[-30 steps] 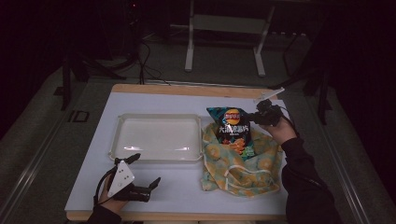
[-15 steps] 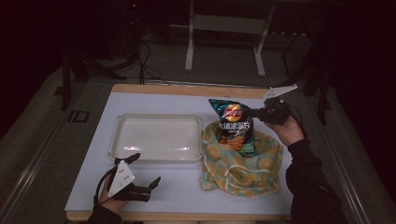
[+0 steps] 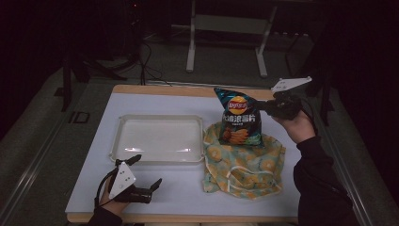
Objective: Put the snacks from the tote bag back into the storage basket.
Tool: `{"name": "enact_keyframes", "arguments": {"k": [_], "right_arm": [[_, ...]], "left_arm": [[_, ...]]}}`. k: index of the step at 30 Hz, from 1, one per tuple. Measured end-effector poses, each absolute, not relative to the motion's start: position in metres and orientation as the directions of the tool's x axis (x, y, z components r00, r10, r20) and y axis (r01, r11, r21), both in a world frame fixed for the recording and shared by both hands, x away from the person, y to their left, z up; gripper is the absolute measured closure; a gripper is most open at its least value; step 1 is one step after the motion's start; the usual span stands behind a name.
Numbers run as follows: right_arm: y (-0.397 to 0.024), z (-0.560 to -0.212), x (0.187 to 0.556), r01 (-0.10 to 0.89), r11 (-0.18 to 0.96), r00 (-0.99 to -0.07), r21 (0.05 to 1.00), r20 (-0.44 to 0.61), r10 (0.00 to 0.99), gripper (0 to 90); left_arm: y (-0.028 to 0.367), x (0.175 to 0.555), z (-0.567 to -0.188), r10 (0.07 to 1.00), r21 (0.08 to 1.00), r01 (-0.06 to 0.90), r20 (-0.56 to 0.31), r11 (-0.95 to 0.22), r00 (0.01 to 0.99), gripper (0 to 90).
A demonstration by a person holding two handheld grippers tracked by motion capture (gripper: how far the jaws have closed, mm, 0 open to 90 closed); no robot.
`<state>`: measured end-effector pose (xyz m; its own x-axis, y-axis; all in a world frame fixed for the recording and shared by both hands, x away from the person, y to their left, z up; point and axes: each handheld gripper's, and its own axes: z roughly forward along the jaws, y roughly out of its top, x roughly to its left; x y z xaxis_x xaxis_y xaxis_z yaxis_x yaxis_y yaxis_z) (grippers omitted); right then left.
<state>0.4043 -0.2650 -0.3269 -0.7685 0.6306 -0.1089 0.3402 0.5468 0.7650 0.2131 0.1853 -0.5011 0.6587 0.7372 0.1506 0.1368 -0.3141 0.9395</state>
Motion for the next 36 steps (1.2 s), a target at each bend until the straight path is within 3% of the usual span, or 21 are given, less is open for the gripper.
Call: {"name": "enact_keyframes", "arguments": {"k": [11,36], "right_arm": [[-0.26,-0.288,0.403,0.315,0.546,-0.749,0.777,-0.15,0.646,89.9],[-0.211,-0.265,0.403,0.261,0.547,-0.78,0.796,-0.159,0.605,89.8]], "left_arm": [[0.185,0.212,-0.501,0.737,0.94,0.136,0.15,-0.313,0.659,0.3],[0.186,0.21,-0.5,0.735,0.943,0.133,0.143,-0.304,0.663,0.3]]}}
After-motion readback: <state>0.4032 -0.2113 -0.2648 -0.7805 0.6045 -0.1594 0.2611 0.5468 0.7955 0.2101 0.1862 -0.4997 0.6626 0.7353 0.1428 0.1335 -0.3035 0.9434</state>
